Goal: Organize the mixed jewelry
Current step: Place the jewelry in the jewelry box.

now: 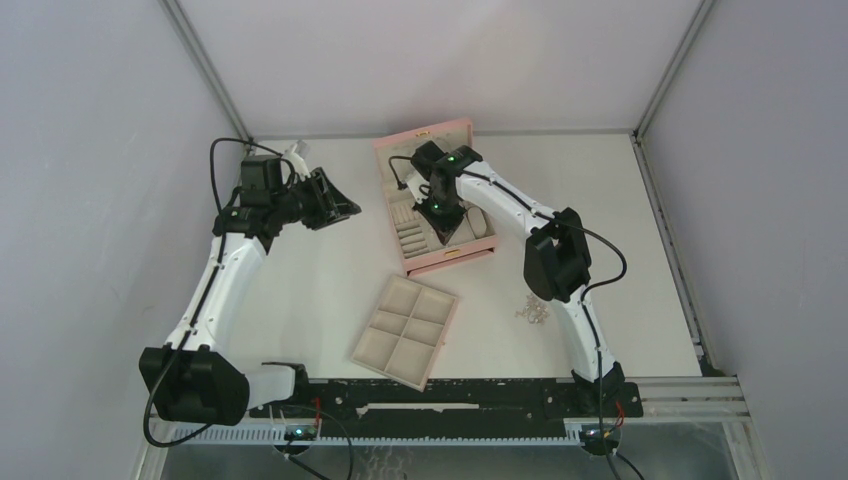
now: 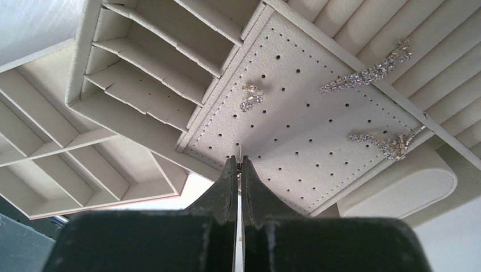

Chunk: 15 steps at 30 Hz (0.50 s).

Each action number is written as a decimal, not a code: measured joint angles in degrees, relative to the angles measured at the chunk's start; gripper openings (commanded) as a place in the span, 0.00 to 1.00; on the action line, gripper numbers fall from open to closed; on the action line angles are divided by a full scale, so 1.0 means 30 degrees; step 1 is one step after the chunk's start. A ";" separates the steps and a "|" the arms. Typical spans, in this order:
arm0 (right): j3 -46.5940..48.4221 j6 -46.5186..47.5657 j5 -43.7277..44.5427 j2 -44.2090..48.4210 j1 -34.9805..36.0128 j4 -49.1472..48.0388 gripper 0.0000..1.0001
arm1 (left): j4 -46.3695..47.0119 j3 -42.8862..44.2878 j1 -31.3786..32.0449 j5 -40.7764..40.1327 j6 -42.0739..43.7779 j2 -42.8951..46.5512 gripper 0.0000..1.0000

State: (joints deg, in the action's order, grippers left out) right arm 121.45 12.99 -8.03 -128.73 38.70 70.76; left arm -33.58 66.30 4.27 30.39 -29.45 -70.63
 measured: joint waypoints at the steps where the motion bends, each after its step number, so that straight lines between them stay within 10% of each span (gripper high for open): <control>1: 0.0000 0.0015 0.0000 0.0000 0.0015 0.0000 0.00 | 0.0000 0.0000 0.0000 0.0000 0.0000 0.0000 0.45; 15: 0.0000 0.0102 -0.0036 0.0000 0.0138 0.0102 0.00 | -0.0007 0.0000 0.0000 0.0000 0.0000 0.0000 0.45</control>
State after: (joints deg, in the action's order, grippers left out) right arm 121.45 13.30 -8.14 -128.73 39.11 71.07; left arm -33.61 66.30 4.27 30.39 -29.45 -70.63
